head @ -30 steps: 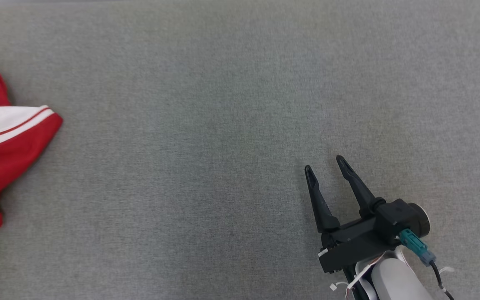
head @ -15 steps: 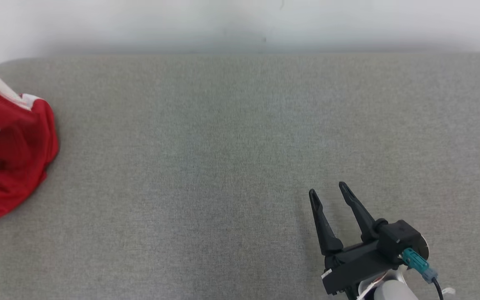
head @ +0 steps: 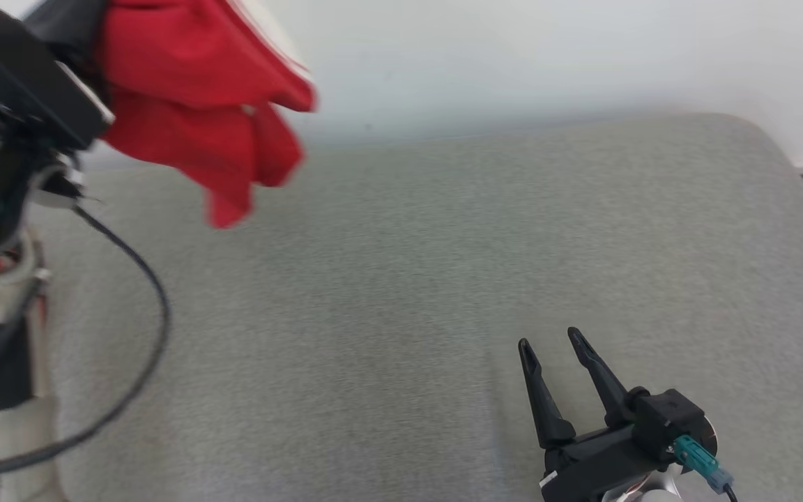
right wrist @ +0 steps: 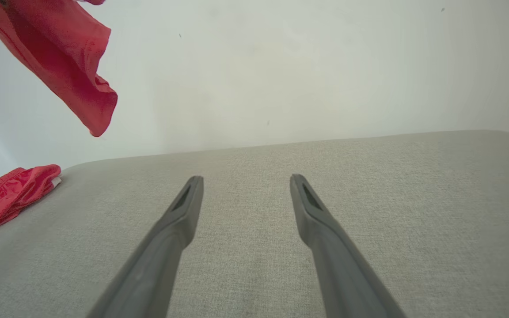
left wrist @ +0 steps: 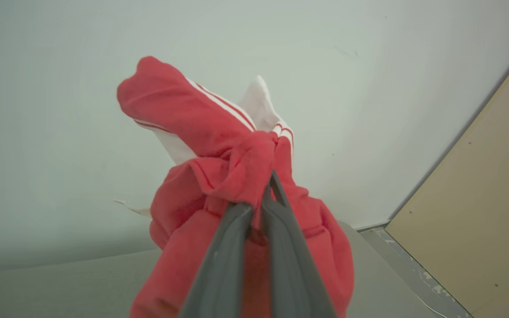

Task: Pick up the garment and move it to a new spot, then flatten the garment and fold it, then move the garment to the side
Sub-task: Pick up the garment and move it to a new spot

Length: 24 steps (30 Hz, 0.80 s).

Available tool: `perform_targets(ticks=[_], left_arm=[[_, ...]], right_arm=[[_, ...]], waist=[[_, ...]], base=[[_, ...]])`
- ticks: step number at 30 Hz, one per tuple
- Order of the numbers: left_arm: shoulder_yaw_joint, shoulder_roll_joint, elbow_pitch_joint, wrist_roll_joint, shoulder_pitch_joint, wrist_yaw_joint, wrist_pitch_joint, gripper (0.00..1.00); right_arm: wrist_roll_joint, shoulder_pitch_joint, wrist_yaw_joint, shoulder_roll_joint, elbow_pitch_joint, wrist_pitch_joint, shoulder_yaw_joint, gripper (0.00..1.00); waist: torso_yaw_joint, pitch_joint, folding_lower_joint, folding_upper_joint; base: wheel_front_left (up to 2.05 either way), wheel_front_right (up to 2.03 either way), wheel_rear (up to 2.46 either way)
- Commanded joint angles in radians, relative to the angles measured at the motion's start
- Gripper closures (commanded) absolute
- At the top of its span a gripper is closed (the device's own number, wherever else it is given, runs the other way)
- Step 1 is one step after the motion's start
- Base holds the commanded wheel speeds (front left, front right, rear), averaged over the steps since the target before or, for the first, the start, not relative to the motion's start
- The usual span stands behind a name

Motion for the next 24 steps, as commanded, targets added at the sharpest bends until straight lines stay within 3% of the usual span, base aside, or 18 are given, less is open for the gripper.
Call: perform_targets(ticks=[1, 7, 12, 19, 22, 23, 24], left_arm=[[-0.016, -0.021, -0.016, -0.011, 0.023, -0.007, 0.000, 1.00], [-0.082, -0.111, -0.041, -0.033, 0.134, -0.002, -0.010, 1.00], [-0.124, -0.131, 0.021, 0.019, 0.262, 0.000, -0.064, 1.00], [-0.204, -0.144, 0.225, 0.119, 0.422, -0.017, -0.202, 1.00], [-0.234, -0.146, 0.293, 0.174, 0.446, -0.034, -0.319, 1.00], [-0.248, -0.148, 0.312, 0.188, 0.453, -0.040, -0.362, 0.75], [-0.256, -0.153, 0.326, 0.194, 0.459, -0.044, -0.408, 0.22]], right_arm=[[-0.005, 0.004, -0.002, -0.001, -0.006, -0.001, 0.001, 0.00], [0.009, 0.009, -0.002, -0.001, -0.028, -0.001, -0.010, 0.00], [0.018, 0.023, -0.002, -0.001, -0.043, -0.001, -0.017, 0.00], [0.023, 0.028, -0.002, -0.001, -0.061, -0.001, -0.030, 0.00], [0.016, 0.035, -0.002, -0.001, -0.068, -0.001, -0.037, 0.00], [0.010, 0.036, -0.002, -0.001, -0.069, -0.001, -0.040, 0.00], [0.006, 0.037, -0.002, -0.001, -0.069, -0.001, -0.043, 0.00]], waist=[[-0.094, -0.011, 0.0001, 0.0001], [-0.220, 0.040, 0.0001, 0.0001], [-0.299, 0.085, 0.0001, 0.0001], [-0.350, 0.115, 0.0001, 0.0001], [-0.343, 0.116, 0.0001, 0.0001], [-0.337, 0.114, 0.0001, 0.0001], [-0.330, 0.110, 0.0001, 0.0001]], base=[[0.00, 0.00, 0.00], [0.00, 0.00, 0.00], [0.00, 0.00, 0.00], [0.00, 0.00, 0.00], [0.00, 0.00, 0.00], [0.00, 0.00, 0.00], [0.00, 0.00, 0.00]])
